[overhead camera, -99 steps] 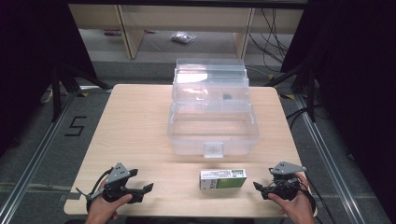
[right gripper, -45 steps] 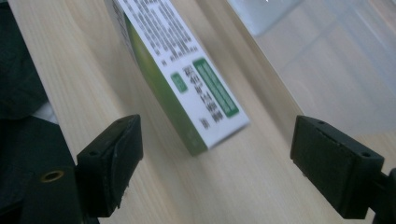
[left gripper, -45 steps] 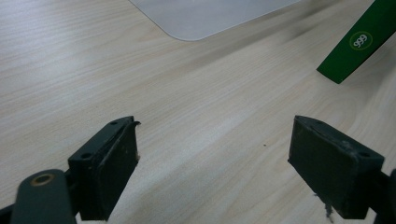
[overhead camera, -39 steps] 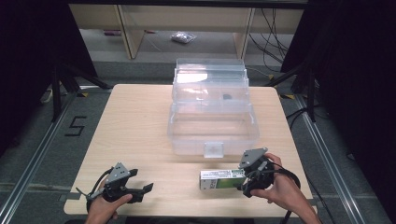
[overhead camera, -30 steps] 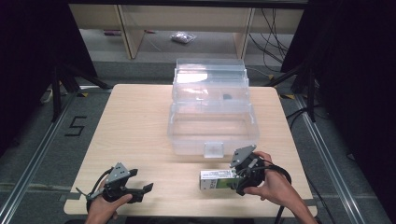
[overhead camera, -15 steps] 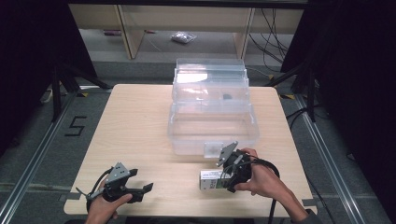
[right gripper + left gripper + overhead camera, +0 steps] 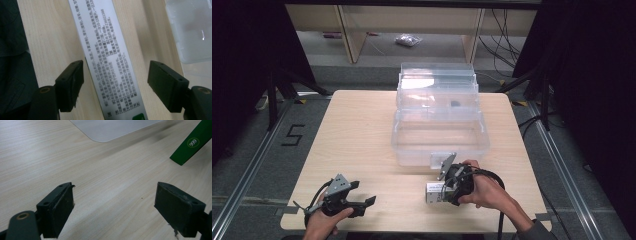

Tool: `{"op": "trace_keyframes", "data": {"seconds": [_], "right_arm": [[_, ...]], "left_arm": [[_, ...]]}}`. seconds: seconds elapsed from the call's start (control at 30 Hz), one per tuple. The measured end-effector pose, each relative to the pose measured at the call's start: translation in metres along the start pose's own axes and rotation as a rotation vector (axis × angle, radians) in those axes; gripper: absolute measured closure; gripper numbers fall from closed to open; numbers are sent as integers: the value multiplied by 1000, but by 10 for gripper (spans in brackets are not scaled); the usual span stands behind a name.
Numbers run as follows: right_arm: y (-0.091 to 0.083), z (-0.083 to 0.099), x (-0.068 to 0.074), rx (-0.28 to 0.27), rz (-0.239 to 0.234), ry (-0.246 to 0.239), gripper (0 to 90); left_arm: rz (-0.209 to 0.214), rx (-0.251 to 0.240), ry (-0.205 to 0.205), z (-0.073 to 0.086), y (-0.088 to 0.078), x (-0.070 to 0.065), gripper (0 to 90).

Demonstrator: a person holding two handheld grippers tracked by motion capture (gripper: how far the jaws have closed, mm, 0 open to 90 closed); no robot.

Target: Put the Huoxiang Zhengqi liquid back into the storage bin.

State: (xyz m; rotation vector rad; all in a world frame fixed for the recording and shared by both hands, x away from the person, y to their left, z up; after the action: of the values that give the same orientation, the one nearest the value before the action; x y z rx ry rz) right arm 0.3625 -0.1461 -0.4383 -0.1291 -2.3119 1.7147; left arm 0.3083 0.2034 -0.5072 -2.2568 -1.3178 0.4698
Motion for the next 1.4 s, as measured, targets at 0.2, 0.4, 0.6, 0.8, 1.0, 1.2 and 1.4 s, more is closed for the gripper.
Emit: {"op": "trace_keyframes", "data": {"seconds": [0.2,0.4,0.6,0.8,1.0,1.2,1.4], "right_arm": [[5,-3,-5,43,15,-31,342],[8,-4,-6,67,-6,-3,375],[12,-6,-7,98,-16,-24,419],[13,-9,-10,121,-27,-93,494],[13,-10,-5,158,-35,-63,567],[14,-14,-5,202,-44,-98,608],[13,-18,-5,234,-58,-142,645]], "left_arm": [[2,-1,0,0,0,-1,150],[2,3,6,0,0,0,150],[1,1,2,0,0,-1,150],[3,3,8,0,0,0,150],[4,11,10,0,0,-1,150],[2,12,11,0,0,0,150],[3,5,5,0,0,0,150]]}}
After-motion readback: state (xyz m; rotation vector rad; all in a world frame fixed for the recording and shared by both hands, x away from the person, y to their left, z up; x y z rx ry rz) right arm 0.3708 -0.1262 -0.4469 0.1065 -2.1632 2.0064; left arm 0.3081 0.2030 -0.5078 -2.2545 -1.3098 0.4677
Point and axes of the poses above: each handheld gripper's, and its own axes: y roughly forward along the jaws, z roughly out of its underside, x roughly to its left, the point moved 1 cm from there along y, roughly forward along the jaws, and after that the axes turned 13 degrees about -z, right-handed, at the moved point
